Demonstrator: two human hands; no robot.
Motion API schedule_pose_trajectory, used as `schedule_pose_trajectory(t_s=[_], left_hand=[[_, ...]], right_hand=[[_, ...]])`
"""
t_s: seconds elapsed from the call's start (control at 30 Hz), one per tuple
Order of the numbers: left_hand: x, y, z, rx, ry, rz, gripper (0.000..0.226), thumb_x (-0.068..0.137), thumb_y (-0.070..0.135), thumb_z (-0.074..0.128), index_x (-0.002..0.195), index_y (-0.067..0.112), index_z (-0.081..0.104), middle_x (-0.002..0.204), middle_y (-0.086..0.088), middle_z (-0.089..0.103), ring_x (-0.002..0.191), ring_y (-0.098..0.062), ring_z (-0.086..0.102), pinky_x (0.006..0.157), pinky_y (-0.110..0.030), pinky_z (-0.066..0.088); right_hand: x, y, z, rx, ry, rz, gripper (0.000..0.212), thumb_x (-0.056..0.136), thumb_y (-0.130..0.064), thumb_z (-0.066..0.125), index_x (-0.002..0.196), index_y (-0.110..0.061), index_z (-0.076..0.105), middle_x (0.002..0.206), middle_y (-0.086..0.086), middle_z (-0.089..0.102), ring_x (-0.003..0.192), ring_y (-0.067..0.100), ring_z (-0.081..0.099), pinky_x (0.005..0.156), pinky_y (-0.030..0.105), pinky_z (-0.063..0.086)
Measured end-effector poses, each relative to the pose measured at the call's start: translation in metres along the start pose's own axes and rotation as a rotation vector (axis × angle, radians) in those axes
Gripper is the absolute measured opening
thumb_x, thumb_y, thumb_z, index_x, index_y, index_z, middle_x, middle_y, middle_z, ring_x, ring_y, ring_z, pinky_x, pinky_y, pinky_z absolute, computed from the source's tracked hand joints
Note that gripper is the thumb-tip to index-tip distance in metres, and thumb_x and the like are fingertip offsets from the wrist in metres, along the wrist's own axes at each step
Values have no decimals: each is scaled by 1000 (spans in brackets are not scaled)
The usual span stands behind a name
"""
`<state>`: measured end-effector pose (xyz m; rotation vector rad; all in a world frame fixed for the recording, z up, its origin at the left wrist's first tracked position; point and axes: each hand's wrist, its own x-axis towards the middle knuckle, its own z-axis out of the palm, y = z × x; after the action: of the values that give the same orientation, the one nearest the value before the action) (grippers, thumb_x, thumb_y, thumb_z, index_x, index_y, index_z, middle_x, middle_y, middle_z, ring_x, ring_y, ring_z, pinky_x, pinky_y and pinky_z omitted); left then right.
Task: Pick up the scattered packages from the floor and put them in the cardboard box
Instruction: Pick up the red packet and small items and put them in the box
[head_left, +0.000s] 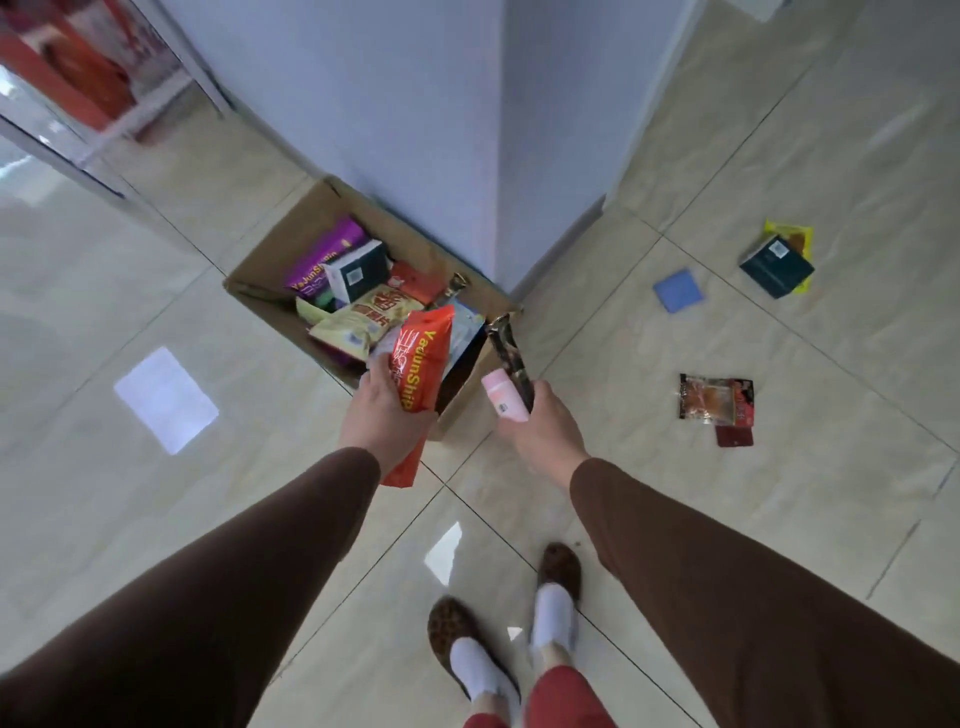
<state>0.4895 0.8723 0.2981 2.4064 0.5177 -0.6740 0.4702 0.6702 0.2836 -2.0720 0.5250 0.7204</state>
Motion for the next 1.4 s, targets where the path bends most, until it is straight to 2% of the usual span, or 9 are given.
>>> schedule_pose_trajectory(t_s=[0.23, 0.47, 0.57, 0.67, 0.8, 0.87, 0.97, 1.03, 1.4], left_hand=[[69, -22, -53, 61, -42, -5, 97, 80, 41, 78, 153, 27, 16, 143, -10, 48, 120, -31, 55, 99, -51, 50], [152, -29, -79, 182, -58, 22, 94, 84, 44, 72, 156, 22, 16, 145, -15, 42, 129, -36, 49, 107, -53, 43], [184, -30, -74, 215, -96, 80, 94, 84, 46, 68, 155, 18, 14, 140, -19, 45, 127, -38, 49, 107, -52, 42], [211, -29, -66, 294, -154, 136, 98, 83, 53, 66, 157, 20, 9, 147, -18, 41, 131, -38, 47, 107, -57, 41], [229, -30, -59, 446, -196, 200, 111, 80, 69, 64, 159, 19, 4, 159, -16, 24, 143, -38, 33, 111, -57, 37], [229, -32, -60, 512, -219, 269, 104, 84, 61, 64, 158, 15, 8, 160, -16, 23, 146, -37, 28, 114, -53, 32], [223, -36, -64, 557, -227, 409, 82, 88, 41, 67, 152, 15, 24, 154, -14, 35, 141, -35, 34, 114, -50, 35], [214, -35, -67, 591, -234, 490, 68, 89, 34, 63, 147, 16, 32, 149, -12, 41, 136, -33, 39, 111, -49, 38], [136, 44, -38, 655, -323, 725, 67, 90, 28, 65, 149, 17, 34, 149, -8, 43, 139, -29, 39, 115, -47, 36]], right_hand=[[45, -64, 48, 154, 1, 80, 63, 87, -28, 74, 139, -12, 41, 114, 4, 57, 98, 28, 63, 82, 38, 51], [100, -96, 92, 314, 39, 293, 58, 82, -36, 77, 123, -14, 43, 122, 13, 63, 105, 35, 67, 94, 50, 55], [118, -100, 110, 379, 58, 367, 71, 81, -37, 75, 137, -13, 39, 128, 14, 61, 106, 36, 67, 94, 52, 57], [135, -102, 129, 404, 128, 393, 72, 78, -39, 76, 133, -11, 40, 127, 14, 60, 106, 36, 66, 94, 52, 56], [144, -108, 146, 391, 170, 407, 91, 80, -50, 76, 148, -6, 34, 147, 15, 50, 131, 36, 54, 108, 48, 46], [143, -106, 151, 246, 200, 385, 77, 87, -44, 72, 145, -4, 40, 145, 18, 51, 132, 37, 52, 108, 46, 45], [124, -105, 157, 89, 277, 284, 46, 92, -34, 67, 128, -10, 53, 126, 14, 62, 116, 34, 60, 95, 42, 52], [106, -103, 158, 32, 320, 224, 37, 94, -29, 64, 125, -13, 54, 122, 12, 62, 110, 31, 59, 87, 41, 53], [20, -43, 77, 32, 454, 231, 49, 94, -19, 58, 142, -19, 48, 139, 3, 53, 129, 24, 46, 105, 39, 45]])
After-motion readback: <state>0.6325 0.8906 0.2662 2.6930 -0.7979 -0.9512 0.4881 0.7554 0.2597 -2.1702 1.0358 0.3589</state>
